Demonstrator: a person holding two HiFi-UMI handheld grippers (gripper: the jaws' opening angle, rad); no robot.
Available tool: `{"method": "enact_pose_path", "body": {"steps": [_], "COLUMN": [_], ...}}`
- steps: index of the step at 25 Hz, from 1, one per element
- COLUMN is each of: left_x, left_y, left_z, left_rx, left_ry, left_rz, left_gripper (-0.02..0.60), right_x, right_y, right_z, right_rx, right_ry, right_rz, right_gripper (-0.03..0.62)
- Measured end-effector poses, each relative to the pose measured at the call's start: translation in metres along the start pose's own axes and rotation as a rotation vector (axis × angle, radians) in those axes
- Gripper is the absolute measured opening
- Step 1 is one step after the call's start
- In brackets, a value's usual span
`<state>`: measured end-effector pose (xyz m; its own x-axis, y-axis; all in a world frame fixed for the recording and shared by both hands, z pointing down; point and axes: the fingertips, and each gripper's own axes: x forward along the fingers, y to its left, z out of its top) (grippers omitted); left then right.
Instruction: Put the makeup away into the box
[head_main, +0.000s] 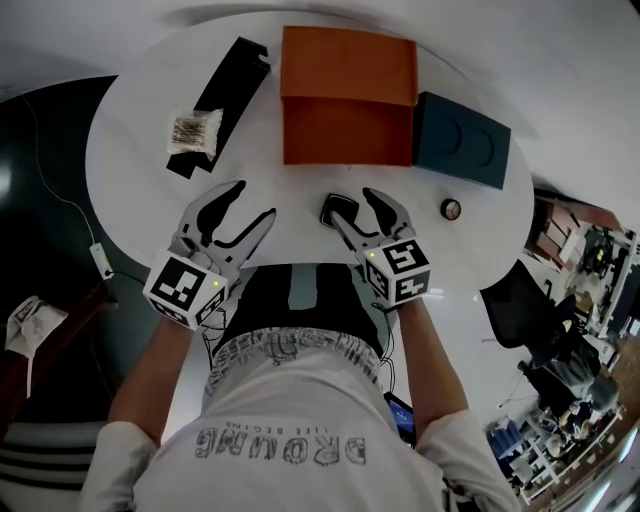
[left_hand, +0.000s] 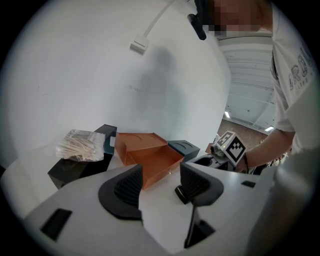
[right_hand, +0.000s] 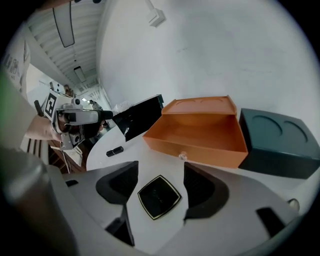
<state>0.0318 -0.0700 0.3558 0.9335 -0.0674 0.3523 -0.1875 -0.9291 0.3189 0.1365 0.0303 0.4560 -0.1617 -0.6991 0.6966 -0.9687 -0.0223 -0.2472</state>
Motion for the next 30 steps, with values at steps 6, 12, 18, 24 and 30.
{"method": "enact_pose_path", "body": {"steps": [6,12,18,24,30], "left_x": [-0.002,-0.003,-0.003,-0.006,-0.009], "left_y": [0.002,0.001,-0.004,-0.005,-0.006], "left_z": [-0.015,-0.027,-0.034,-0.04,-0.048], "left_rx": [-0.031,-0.063,-0.079,-0.096,-0.111], "left_ry": [-0.002,0.0,-0.008,-0.012,-0.011], "left_rz": [0.018,0.043,0.056,0.071,0.084], "left_gripper": [0.252,0.252,0.252,0.252,0.252], "right_x": [0.011,0.019,0.025,0.031,0.036], "right_y": [0.005,0.01,0.014,0.018,0.015], "right_z": [-0.013,-0.026,-0.035,-0.045,-0.054], "right_rx": [-0.102,-0.185,-0.272,-0.384,-0.468], "right_ry": [0.071,0.13,0.179,0.22,0.25], "right_rz": [0.048,0.092,0.119,0.121,0.096], "right_gripper": [0.327,0.341,0.353,0.362,0.365]}}
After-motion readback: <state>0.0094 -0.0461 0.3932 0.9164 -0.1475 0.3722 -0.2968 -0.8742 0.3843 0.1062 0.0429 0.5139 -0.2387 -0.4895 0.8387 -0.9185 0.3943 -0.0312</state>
